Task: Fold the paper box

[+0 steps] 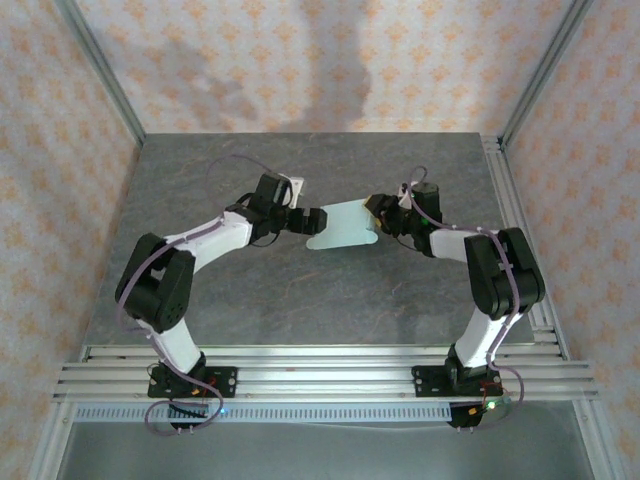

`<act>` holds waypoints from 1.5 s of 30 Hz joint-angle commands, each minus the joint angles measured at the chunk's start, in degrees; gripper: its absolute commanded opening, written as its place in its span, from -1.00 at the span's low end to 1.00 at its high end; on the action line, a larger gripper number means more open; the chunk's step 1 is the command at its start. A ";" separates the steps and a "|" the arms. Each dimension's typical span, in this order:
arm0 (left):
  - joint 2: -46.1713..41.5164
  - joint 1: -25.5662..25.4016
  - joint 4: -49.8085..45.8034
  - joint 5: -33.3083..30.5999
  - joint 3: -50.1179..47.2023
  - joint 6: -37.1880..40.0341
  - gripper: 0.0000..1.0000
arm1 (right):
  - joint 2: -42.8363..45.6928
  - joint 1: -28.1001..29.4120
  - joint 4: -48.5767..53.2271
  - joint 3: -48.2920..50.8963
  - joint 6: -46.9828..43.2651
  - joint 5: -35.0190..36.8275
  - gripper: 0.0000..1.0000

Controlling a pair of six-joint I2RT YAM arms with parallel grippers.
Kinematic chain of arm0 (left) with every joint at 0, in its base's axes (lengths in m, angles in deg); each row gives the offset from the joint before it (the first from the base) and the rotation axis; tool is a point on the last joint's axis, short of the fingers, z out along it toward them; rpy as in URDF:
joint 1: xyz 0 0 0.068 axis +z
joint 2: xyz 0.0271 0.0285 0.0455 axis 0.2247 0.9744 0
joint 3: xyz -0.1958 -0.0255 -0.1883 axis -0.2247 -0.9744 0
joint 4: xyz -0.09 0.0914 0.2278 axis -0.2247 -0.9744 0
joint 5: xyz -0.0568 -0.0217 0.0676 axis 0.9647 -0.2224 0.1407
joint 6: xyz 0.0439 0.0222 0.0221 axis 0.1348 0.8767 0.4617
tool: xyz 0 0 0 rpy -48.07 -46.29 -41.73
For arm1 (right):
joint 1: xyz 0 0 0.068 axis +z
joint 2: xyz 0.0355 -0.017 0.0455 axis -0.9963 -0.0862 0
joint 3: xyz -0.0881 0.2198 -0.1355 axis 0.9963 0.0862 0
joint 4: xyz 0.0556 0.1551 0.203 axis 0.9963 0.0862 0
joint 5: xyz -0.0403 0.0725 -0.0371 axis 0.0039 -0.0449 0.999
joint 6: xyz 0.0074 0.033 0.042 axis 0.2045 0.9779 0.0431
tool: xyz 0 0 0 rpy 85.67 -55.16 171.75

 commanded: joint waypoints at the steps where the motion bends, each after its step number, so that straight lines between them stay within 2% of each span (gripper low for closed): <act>1: -4.11 -3.08 1.72 -9.44 -2.53 7.01 1.00 | 2.84 -0.82 0.63 -1.58 -1.38 -0.82 -0.12; 6: -6.85 -8.44 1.65 -16.20 -3.22 15.77 1.00 | 4.98 -1.55 1.62 -1.49 -1.09 -1.36 -0.13; 10: -6.82 -13.78 -0.13 -25.83 -1.74 22.82 1.00 | 6.57 -1.80 1.55 -1.23 -0.21 -1.89 -0.14; 15: -9.04 -19.65 9.43 -31.99 -7.46 33.87 1.00 | 7.57 -2.34 0.22 -0.58 2.46 -3.31 -0.15; 20: -6.87 -23.98 19.72 -45.50 -10.68 43.63 1.00 | 7.34 -2.94 -8.40 1.66 11.00 -5.85 -0.19; 23: -5.57 -24.72 27.33 -50.21 -12.77 48.10 1.00 | 7.00 -3.11 -13.61 3.10 14.52 -7.07 -0.22; 29: -2.68 -25.11 39.34 -54.72 -15.67 57.75 1.00 | 7.81 -3.33 -12.99 4.16 15.49 -8.16 -0.22; 34: 1.75 -25.21 43.99 -56.73 -15.14 65.57 1.00 | 7.90 -3.34 -14.13 4.49 17.99 -9.38 -0.23; 45: 5.07 -24.34 50.02 -58.75 -12.96 68.06 0.95 | 8.22 -3.38 -11.88 3.35 18.21 -11.01 -0.24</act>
